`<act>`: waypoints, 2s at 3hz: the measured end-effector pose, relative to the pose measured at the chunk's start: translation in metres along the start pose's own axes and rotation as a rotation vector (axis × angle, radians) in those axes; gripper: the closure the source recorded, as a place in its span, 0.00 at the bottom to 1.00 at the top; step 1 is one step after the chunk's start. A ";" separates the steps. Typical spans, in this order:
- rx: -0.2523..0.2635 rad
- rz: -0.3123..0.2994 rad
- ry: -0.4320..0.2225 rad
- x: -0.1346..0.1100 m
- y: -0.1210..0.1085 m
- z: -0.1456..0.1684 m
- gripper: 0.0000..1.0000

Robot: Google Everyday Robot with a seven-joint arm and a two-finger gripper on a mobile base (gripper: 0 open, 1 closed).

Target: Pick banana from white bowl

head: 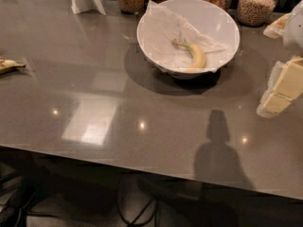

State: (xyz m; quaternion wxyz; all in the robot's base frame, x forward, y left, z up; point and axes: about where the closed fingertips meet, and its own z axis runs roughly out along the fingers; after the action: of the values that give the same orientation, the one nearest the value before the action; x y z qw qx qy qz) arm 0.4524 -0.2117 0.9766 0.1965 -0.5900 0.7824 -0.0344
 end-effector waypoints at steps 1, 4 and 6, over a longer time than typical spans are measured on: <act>0.070 0.025 -0.088 -0.021 -0.024 0.008 0.00; 0.195 0.226 -0.190 -0.096 -0.149 0.061 0.00; 0.222 0.258 -0.245 -0.113 -0.165 0.092 0.00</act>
Offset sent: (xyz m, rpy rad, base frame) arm 0.1131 0.0441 0.0203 0.1916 -0.2545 -0.0897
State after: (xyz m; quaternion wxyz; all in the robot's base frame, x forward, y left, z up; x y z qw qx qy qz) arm 0.6598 -0.1392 0.9696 0.3566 -0.4594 0.8132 -0.0230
